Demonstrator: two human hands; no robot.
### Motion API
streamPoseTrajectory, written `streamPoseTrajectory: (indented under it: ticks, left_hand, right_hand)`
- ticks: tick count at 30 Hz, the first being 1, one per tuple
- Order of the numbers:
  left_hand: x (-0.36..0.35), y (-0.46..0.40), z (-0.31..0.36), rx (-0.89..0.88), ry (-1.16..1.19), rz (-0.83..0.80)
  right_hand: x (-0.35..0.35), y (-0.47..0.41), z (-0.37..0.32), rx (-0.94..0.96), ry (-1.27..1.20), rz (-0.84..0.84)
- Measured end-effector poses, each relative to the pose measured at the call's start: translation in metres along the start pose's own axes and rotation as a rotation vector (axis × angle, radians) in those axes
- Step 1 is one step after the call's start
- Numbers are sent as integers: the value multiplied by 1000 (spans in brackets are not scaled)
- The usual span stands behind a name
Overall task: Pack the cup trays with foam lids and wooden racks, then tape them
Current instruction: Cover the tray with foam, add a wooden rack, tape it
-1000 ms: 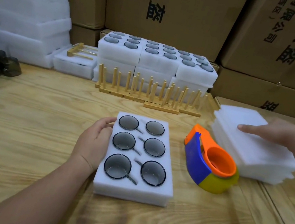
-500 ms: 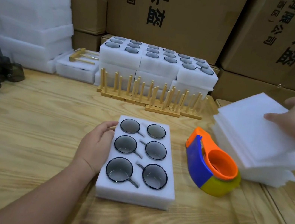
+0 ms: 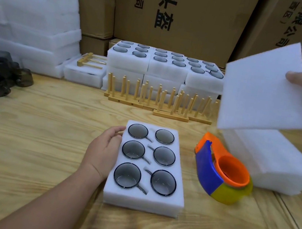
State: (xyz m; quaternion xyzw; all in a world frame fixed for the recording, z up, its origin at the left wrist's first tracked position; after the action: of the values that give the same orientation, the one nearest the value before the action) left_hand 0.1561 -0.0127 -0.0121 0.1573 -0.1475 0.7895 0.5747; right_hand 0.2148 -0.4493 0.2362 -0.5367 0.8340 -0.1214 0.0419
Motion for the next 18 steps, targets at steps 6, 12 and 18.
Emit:
streamPoseTrajectory:
  ticks: [6,12,18]
  left_hand:
    - [0,2,2,23,-3,1]
    - [3,5,4,20,-43,16]
    - [2,5,6,7,-37,8]
  right_hand:
    - [-80,71,56,-224,-277,-207]
    - [-135,137,139,-462,-416,-239]
    - [-149,154,167,-426,-346,-207]
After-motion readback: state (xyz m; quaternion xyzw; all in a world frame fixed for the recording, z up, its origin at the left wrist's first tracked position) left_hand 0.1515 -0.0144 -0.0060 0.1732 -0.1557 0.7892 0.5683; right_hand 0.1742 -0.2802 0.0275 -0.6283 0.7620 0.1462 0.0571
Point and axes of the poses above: each hand's wrist, its own y-axis away from the middle knuckle, its own x-axis out of the back of the hand, z = x × y, the point moved 8 cm from there along -y, towards the middle knuckle, and after that the axes turned 14 degrees about -y, right-handed, at the moved point
